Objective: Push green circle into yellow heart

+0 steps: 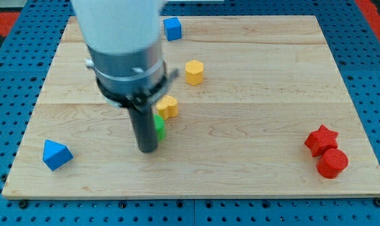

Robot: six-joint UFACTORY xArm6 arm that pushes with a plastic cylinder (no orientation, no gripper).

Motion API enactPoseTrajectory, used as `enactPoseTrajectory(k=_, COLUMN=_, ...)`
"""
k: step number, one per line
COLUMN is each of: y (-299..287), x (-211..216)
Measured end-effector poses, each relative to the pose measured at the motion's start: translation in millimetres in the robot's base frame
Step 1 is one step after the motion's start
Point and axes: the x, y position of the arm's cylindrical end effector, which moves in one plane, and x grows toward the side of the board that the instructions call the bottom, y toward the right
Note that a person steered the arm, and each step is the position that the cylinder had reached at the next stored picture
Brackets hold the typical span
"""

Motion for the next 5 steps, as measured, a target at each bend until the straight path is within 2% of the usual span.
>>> enactPoseTrajectory(k=1, y=-16.3, x=-29.1)
enactPoseTrajectory(k=2, y=13.6, x=-29.3)
enactPoseTrajectory(k=3, y=16.4, x=-29.6)
enactPoseTrajectory(k=4, y=-2.4, x=-16.5)
enactPoseTrajectory(k=5, y=35.2, x=3.5)
